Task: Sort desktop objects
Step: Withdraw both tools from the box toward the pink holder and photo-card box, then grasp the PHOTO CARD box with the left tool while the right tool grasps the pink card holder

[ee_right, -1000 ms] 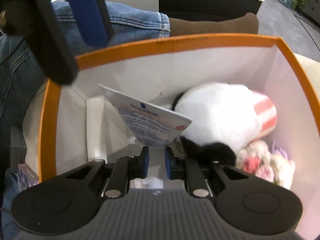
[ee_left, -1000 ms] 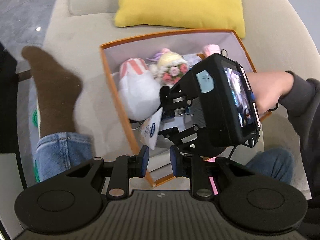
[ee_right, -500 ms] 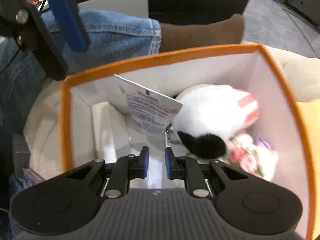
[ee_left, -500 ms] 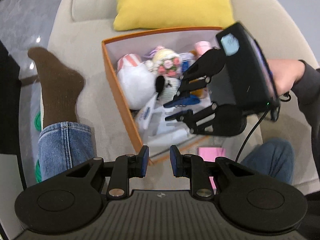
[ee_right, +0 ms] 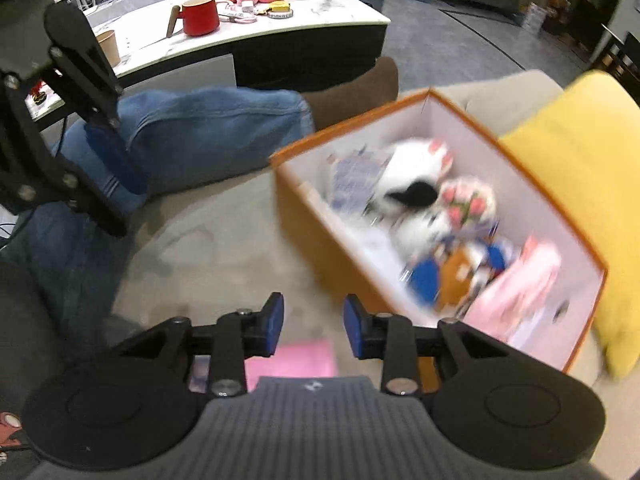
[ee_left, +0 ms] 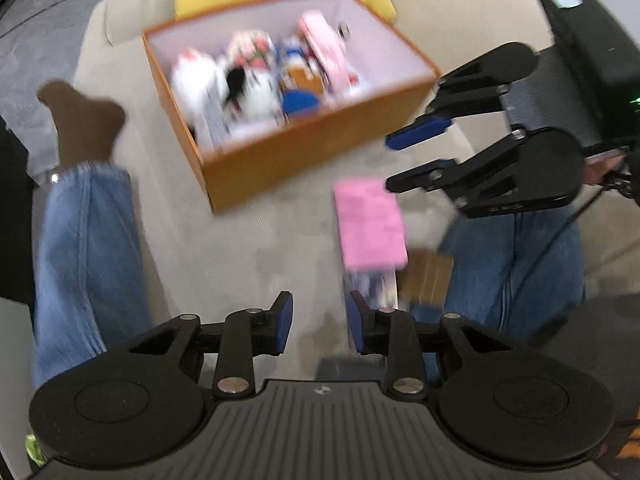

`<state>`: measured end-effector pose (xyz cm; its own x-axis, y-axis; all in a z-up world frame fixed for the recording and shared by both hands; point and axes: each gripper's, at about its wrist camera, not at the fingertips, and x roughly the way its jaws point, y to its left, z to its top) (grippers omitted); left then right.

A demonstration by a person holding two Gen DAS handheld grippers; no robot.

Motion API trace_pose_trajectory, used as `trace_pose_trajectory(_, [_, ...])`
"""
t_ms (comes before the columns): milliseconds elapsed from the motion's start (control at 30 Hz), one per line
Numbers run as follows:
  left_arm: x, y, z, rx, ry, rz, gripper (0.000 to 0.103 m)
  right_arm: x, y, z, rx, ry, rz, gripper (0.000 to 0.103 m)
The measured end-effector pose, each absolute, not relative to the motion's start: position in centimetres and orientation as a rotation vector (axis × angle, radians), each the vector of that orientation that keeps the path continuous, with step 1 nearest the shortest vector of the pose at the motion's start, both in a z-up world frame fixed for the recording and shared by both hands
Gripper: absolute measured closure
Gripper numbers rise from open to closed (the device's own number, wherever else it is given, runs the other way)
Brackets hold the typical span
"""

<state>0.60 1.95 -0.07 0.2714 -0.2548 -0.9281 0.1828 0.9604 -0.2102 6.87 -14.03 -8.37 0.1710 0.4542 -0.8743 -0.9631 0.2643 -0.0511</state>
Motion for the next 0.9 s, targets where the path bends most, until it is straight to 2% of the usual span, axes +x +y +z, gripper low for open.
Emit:
trace_pose_trajectory(33, [0.0,1.9,-0.8,-0.053,1.274,-0.308,0.062,5.9,-15.2,-8.4,-0.715,0.888,1.122,0.067])
trace_pose_trajectory(67, [-0.7,1.6,-1.7,-0.039,1.284,-0.317,0.054,4.9,-16.0,-8.8,-0.696,0.898,1.106,0.067])
trace_pose_trajectory(133, [-2.2,0.9,-3.8,-0.015,1.296,-0.334,0.049,3.1,-17.9,-8.8,-0.646,0.909,1.083,0.063])
trace_pose_trajectory(300, [-4.7,-0.5,-7.8,0.065,1.311,-0.305,0.046,-0.1,-21.2,-10.6,-0.501,0.912,0.966,0.061])
trace_pose_trajectory(433, [-4.4,0.0,-9.4,-0.029,1.237,-0.261,0.043,-0.8,-22.7,-12.1,-0.383,0.907,0.842,0.059])
trace_pose_trajectory(533, [-3.4,-0.3,-10.0,-0.131,1.174,-0.26,0.037,0.4,-24.0,-13.2,-0.291,0.95,0.767,0.046])
trace_pose_trajectory(900, [0.4,-3.3,-14.1,-0.194,1.221,-0.203,0.036,4.8,-25.7,-15.1,0.029,1.122,0.615,0.046])
